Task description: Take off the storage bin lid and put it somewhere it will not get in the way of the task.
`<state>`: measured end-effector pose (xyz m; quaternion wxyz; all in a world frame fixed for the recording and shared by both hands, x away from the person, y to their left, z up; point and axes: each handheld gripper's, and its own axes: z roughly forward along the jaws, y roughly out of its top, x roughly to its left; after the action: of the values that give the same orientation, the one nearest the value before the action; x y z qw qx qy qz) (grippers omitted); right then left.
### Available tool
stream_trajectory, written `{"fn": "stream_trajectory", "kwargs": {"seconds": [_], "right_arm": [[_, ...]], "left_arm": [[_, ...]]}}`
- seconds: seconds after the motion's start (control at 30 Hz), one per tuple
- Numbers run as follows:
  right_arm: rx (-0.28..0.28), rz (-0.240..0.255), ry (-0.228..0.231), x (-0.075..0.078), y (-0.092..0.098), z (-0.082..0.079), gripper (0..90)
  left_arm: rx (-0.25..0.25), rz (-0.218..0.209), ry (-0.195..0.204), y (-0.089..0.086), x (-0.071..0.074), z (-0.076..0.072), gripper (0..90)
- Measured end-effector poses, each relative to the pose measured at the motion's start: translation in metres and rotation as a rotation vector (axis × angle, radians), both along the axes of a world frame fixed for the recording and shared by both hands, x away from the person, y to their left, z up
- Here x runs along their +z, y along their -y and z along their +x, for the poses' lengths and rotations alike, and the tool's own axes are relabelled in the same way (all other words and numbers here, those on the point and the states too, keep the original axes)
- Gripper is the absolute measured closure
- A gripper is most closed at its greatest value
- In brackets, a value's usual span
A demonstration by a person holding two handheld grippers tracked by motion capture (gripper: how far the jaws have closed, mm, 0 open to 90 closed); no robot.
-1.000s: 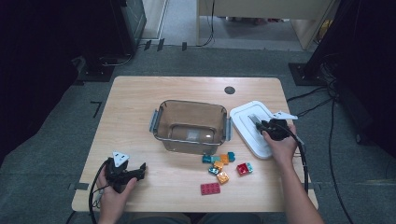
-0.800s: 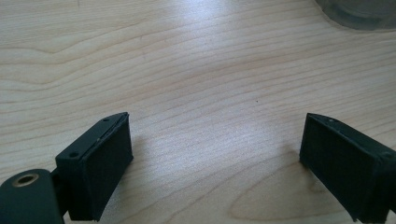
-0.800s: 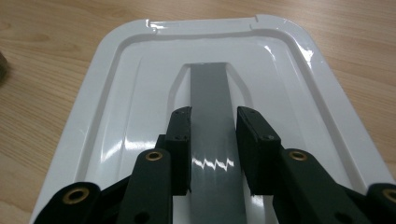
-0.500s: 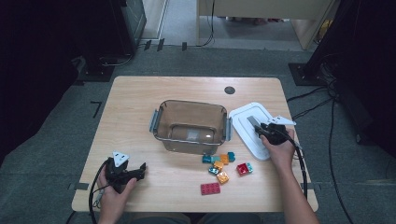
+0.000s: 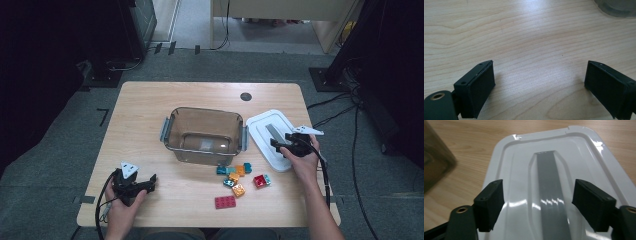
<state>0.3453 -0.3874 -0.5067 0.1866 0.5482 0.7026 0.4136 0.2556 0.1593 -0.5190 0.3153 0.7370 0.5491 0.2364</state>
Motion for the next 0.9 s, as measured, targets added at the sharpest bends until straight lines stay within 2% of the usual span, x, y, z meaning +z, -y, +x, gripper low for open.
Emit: {"fn": "stream_trajectory", "kwargs": {"seconds": [0.1,0.13,0.17,0.27,0.33,0.5,0.63,0.67,0.87,0.9], "right_arm": [[-0.004,0.073,0.020,0.011,0.000,-0.019,15.7],[-0.004,0.073,0.020,0.011,0.000,-0.019,15.7],[0.011,0.094,0.027,0.014,-0.001,-0.030,14.6],[0.020,0.088,0.031,0.015,-0.003,-0.039,14.5],[0.031,0.082,0.043,0.017,-0.006,-0.054,14.5],[0.048,0.081,0.067,0.021,-0.011,-0.076,14.4],[0.052,0.060,0.061,0.020,-0.016,-0.090,14.5],[0.062,0.053,0.056,0.019,-0.019,-0.099,14.6],[0.091,0.039,0.052,0.018,-0.029,-0.122,14.6],[0.091,0.039,0.052,0.018,-0.029,-0.122,14.6]], "left_arm": [[0.006,0.001,-0.001,0.001,0.000,0.001,8.8],[0.005,0.000,0.000,0.001,0.000,0.001,8.8],[0.004,-0.001,0.000,0.001,0.000,0.001,8.8],[0.001,-0.001,0.000,0.001,0.000,0.001,8.8],[0.001,-0.001,0.000,0.001,0.000,0.001,8.8],[-0.002,0.000,-0.001,0.001,0.000,0.002,8.7],[-0.002,0.001,-0.001,0.001,0.000,0.002,8.7],[-0.002,0.000,-0.001,0.001,0.000,0.002,8.7],[-0.002,0.000,-0.001,0.001,0.000,0.002,8.7],[-0.002,0.000,-0.001,0.001,0.000,0.002,8.7]]}}
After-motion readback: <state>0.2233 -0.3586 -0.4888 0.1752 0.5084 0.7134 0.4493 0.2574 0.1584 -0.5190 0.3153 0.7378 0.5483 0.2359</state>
